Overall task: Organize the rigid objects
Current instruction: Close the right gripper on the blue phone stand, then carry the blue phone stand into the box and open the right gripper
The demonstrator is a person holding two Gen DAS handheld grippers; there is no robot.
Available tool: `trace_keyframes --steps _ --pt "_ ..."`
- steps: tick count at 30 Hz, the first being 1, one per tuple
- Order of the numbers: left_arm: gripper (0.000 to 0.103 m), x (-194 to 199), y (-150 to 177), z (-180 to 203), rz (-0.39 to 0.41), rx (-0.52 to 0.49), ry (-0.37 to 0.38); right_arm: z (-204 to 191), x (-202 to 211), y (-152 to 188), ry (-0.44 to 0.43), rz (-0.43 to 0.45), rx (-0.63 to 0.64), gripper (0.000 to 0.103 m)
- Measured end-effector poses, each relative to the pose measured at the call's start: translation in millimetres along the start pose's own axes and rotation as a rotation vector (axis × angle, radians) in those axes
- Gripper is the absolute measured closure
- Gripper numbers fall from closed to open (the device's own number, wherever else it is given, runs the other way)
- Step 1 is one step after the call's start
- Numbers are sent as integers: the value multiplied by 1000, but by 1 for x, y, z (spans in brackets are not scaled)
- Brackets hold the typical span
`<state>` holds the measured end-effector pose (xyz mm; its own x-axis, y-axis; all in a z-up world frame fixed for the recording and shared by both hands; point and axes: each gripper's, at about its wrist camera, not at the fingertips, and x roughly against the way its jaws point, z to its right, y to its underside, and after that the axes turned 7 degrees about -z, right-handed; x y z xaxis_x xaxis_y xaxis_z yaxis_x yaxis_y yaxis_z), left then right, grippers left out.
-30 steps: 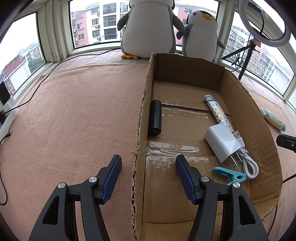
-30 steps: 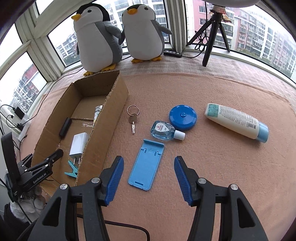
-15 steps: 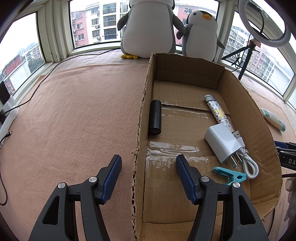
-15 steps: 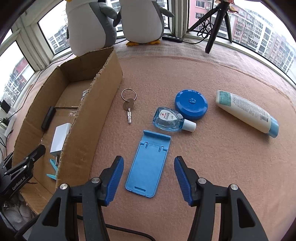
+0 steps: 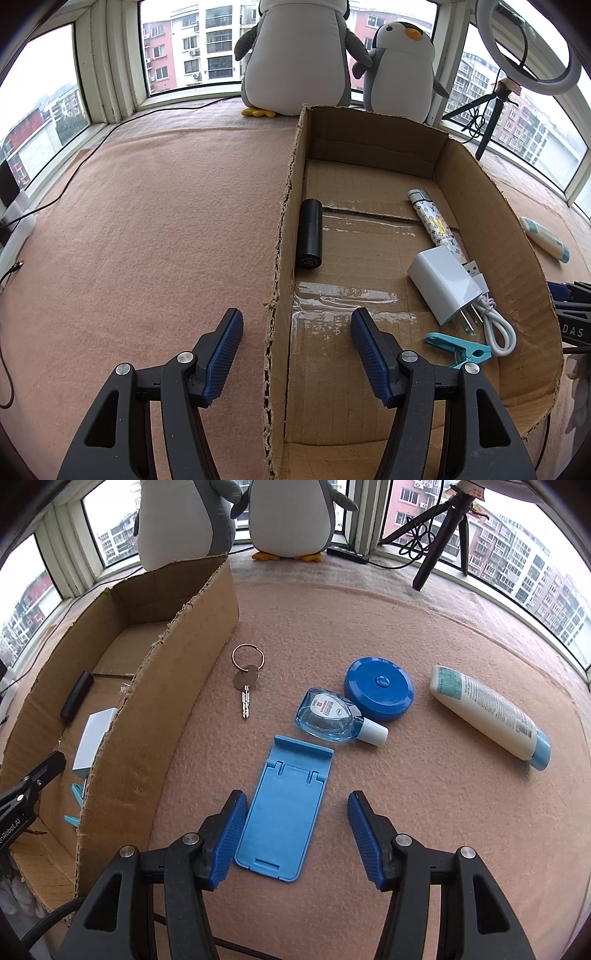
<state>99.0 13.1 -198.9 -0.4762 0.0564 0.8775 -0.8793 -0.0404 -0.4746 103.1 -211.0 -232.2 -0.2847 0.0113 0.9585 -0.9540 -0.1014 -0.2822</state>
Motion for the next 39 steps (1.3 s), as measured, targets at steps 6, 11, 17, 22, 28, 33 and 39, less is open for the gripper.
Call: trace_keyframes --steps 6,11,17,22,28,33,39 --pt "38 0 0 0 0 0 0 9 1 2 -4 -5 -4 50" --pt "38 0 0 0 0 0 0 9 1 2 -15 -5 12 53" --pt "38 0 0 0 0 0 0 6 1 1 -28 0 24 69" --pt "38 0 0 0 0 -1 0 11 4 4 -48 6 5 70" --pt "38 0 0 0 0 0 0 13 17 6 -61 33 -6 70" --pt "38 0 0 0 0 0 0 13 32 3 -74 68 -6 70" --pt "38 0 0 -1 0 1 1 1 59 -7 -108 132 15 70"
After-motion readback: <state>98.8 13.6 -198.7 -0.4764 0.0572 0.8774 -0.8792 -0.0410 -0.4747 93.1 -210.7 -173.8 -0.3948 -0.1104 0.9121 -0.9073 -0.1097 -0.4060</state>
